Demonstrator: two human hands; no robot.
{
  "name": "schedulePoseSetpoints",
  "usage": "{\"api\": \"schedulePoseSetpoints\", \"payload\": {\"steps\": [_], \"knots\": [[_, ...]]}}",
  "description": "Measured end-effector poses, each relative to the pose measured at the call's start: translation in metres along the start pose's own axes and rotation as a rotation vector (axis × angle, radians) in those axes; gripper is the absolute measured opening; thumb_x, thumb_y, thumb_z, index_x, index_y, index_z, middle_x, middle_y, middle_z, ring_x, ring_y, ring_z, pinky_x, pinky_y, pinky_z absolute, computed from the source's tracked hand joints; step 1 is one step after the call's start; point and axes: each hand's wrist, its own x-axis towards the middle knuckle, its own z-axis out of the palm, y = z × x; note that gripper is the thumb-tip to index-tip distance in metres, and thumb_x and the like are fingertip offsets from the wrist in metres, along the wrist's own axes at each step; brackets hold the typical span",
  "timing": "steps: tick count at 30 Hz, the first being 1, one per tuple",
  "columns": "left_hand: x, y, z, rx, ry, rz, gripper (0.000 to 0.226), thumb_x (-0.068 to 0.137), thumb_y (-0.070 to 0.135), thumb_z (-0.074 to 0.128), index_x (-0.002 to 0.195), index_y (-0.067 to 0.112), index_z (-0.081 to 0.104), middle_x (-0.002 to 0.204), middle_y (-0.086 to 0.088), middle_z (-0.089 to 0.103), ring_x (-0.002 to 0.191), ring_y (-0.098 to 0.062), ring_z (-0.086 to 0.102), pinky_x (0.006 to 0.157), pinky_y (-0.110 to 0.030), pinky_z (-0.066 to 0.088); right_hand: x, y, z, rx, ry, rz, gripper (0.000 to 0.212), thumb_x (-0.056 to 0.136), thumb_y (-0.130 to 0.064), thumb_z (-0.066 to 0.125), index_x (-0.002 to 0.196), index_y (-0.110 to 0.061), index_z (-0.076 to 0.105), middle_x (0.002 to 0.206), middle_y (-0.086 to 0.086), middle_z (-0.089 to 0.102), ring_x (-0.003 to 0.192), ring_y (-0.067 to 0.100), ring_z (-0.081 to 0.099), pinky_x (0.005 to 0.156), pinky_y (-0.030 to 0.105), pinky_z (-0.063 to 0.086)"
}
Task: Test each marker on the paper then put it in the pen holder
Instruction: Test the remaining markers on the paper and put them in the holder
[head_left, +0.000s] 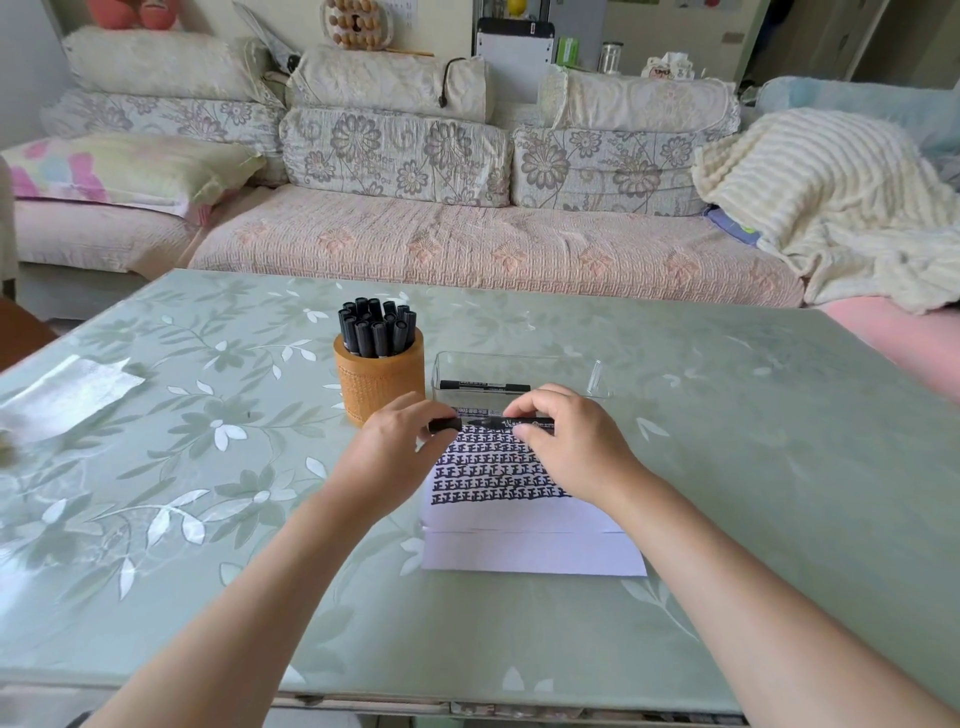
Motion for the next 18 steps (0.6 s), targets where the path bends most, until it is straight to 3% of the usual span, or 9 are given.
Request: {"api": "schedulePoseSetpoints", "payload": {"steps": [7, 11, 15, 18], "knots": [[-0.0003, 0.0049, -0.0012, -0.029, -0.054, 0.036, 0.014, 0.091, 0.021, 0.065, 0.103, 0.02, 0.072, 0.086, 0.013, 0.056, 0.079, 0.002, 0.055, 0.066, -0.008, 0.04, 0.0002, -0.0006, 0.006, 0.027, -0.04, 0.007, 0.015, 0.089, -0.019, 0.066, 0.1, -0.029, 0.069, 0.096, -0.019, 0.061, 0.093, 0.004, 0.058, 0.083, 0.023, 0.045], [0.0003, 0.0068, -0.0014, -0.023, -0.101, 0.089, 0.014, 0.094, 0.02, 0.061, 0.104, 0.019, 0.071, 0.086, 0.012, 0.056, 0.077, -0.001, 0.053, 0.068, -0.008, 0.038, -0.0009, -0.0022, 0.0093, 0.052, -0.113, -0.017, 0.017, 0.087, -0.018, 0.068, 0.101, -0.028, 0.07, 0.101, -0.018, 0.063, 0.095, -0.001, 0.057, 0.083, 0.012, 0.042], [0.0008, 0.0067, -0.0029, -0.02, -0.143, 0.083, 0.016, 0.096, 0.021, 0.057, 0.103, 0.018, 0.071, 0.088, 0.01, 0.064, 0.079, -0.004, 0.054, 0.069, -0.014, 0.039, -0.001, -0.0024, 0.0102, 0.082, -0.124, 0.012, 0.032, 0.077, -0.014, 0.077, 0.099, -0.033, 0.065, 0.094, -0.015, 0.064, 0.093, -0.001, 0.059, 0.082, 0.014, 0.046], [0.0019, 0.0072, -0.0056, -0.029, -0.157, 0.06, 0.013, 0.095, 0.021, 0.059, 0.099, 0.018, 0.072, 0.084, 0.007, 0.065, 0.078, -0.005, 0.052, 0.067, -0.012, 0.038, 0.0, -0.0047, 0.0088, 0.092, -0.099, -0.003, 0.024, 0.076, -0.012, 0.079, 0.091, -0.025, 0.068, 0.091, -0.013, 0.064, 0.088, -0.004, 0.058, 0.078, 0.007, 0.042]]}}
